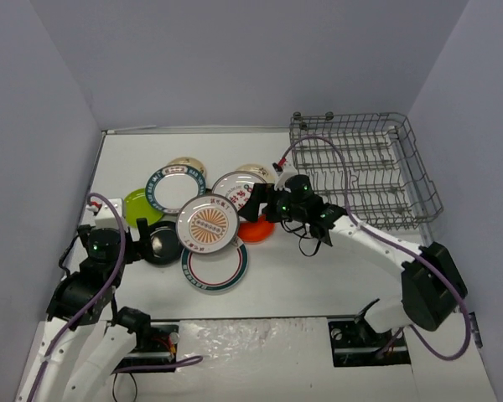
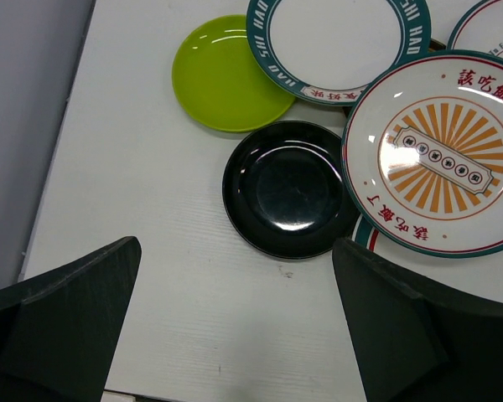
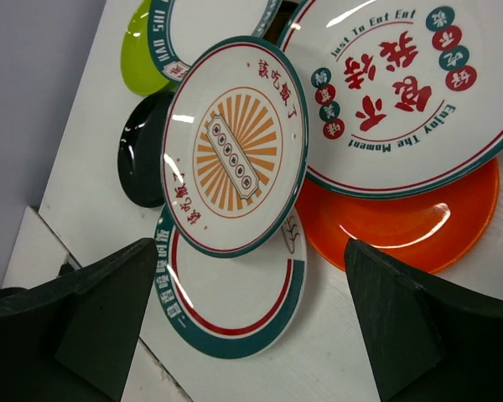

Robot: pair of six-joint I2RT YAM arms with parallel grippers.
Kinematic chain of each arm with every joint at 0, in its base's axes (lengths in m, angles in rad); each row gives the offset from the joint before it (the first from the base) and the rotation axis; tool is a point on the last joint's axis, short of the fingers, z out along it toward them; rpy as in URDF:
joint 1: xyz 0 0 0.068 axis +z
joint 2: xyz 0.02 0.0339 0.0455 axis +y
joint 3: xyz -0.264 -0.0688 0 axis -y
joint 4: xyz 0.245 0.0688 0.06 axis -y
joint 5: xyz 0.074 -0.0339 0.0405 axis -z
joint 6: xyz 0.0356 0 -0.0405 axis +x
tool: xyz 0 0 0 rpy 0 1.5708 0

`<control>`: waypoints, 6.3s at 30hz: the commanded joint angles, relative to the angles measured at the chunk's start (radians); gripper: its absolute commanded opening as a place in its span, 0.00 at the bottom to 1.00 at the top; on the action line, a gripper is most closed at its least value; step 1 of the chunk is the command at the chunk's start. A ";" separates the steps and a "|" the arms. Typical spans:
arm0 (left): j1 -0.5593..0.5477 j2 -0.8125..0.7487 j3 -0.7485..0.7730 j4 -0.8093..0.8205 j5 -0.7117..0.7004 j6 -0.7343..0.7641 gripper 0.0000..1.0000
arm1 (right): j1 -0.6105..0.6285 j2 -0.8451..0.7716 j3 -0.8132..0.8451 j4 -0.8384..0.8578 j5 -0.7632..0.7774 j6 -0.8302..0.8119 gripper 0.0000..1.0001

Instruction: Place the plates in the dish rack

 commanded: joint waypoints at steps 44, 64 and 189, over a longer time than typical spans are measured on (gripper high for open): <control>-0.001 -0.044 -0.091 0.211 0.022 -0.004 0.97 | 0.106 0.414 -0.011 0.612 0.021 0.308 0.00; -0.001 -0.044 -0.091 0.212 0.018 -0.001 0.97 | -0.224 -0.190 0.304 -0.130 0.208 -0.295 0.00; -0.001 -0.046 -0.091 0.216 0.061 0.002 0.97 | -0.282 -0.116 0.218 -0.143 0.175 -0.243 0.85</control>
